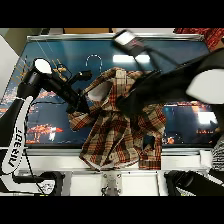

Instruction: Fold the clothes and pants, and hang the long-sleeved shirts on hangers.

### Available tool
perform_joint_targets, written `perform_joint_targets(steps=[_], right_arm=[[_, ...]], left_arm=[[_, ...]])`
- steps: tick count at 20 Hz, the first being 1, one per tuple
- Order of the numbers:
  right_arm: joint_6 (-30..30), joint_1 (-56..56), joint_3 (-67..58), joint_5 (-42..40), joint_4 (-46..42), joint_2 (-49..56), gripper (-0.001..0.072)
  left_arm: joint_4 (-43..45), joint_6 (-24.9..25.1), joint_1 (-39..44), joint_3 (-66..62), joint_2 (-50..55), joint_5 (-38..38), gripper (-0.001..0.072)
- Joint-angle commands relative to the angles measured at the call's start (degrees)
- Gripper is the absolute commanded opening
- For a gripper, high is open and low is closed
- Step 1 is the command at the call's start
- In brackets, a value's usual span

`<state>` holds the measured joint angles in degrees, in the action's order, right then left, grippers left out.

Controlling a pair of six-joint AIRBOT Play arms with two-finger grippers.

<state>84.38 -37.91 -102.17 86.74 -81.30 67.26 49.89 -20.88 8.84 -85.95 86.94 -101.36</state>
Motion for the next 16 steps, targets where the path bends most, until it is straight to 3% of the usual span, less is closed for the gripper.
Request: perform_joint_targets(steps=[1,4,8,9,12,16], right_arm=[[-6.21,12.90,-0.04,2.69,9.86,-3.02,0.0662],[-12.46,28.72,-0.02,2.29,24.90,-1.77,0.0662],[-12.00,40.48,-0.02,-0.52,30.82,0.79,0.0661],[-9.05,42.16,-0.02,0.37,31.82,1.16,0.0662],[-25.53,44.87,0.04,1.86,35.69,2.47,0.0662],[-46.75,53.96,1.55,11.78,54.51,8.44,0.0661]], left_arm=[[0.07,0.09,-0.02,-0.04,-0.02,0.02,0.0019],[0.07,0.09,-0.02,-0.04,-0.02,0.04,0.0019],[0.04,0.09,-0.02,-0.04,-0.02,0.07,0.0019],[0.04,0.09,-0.02,-0.04,-0.02,0.07,0.0019],[0.02,0.09,-0.02,-0.04,-0.02,0.04,0.0019],[-0.13,0.09,0.00,-0.04,-0.02,0.04,0.0019]])
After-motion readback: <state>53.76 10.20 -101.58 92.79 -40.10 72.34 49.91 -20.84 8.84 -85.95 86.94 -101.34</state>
